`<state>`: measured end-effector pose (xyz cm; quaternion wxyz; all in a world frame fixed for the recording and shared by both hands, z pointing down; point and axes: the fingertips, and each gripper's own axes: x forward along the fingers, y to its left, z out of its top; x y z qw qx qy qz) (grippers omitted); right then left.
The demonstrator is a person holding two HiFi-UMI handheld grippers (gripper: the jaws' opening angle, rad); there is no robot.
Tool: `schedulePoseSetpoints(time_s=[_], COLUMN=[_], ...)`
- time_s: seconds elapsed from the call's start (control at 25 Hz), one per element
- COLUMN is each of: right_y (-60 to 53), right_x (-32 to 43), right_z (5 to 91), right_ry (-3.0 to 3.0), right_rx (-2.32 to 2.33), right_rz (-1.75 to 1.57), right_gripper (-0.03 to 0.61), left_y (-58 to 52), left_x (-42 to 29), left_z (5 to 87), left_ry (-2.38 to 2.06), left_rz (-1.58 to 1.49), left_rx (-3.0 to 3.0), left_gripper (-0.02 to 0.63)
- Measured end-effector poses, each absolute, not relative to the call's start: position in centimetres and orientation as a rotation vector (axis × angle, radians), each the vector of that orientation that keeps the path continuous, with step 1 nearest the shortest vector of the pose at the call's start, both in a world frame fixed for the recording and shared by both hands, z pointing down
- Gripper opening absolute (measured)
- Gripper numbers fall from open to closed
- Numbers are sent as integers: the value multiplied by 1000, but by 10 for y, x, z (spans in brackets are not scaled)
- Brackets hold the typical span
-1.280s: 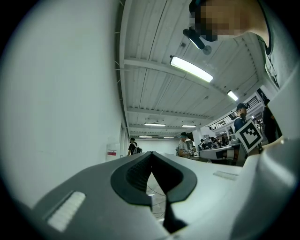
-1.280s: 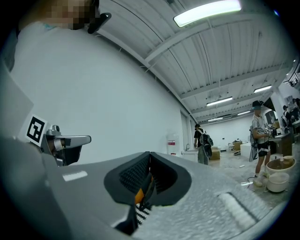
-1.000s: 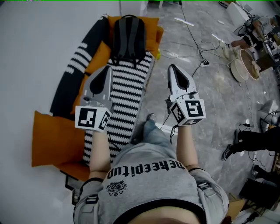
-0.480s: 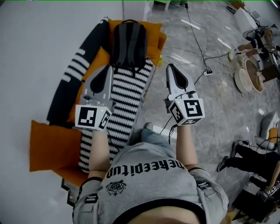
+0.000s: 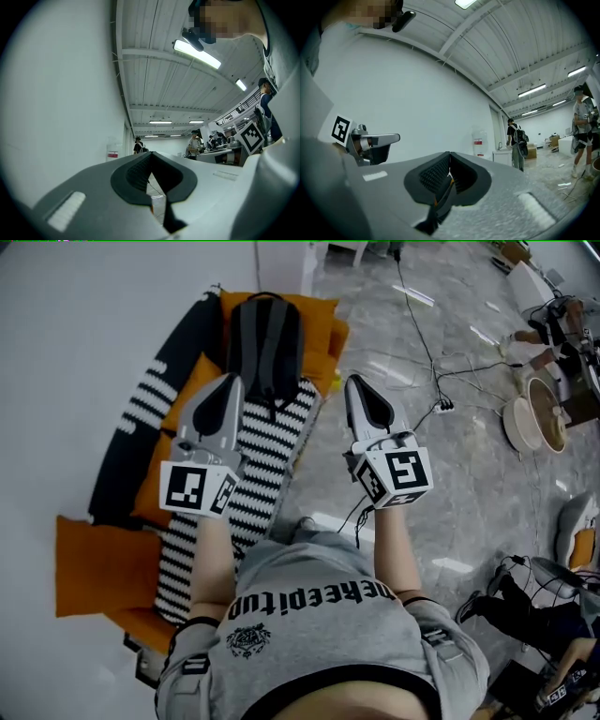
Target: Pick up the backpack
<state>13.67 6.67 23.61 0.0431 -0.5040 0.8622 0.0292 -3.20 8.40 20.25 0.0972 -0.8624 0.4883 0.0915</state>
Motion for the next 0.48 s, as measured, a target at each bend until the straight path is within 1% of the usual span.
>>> schedulePoseSetpoints(time_s=[0.2,0.48], right_y=[50,33], right_x=[154,175], right_z=[241,253], right_ry=[2636,2623], right_rx=[-1526,-1554], right_rz=[69,26], right_gripper=[5,5], left_y=[70,47], left_x=[-5,9], left_z=[208,219], left_ry=[1427,1434], left_rz=[230,185], left_rx=[-2569,-2589], left_gripper=[11,12])
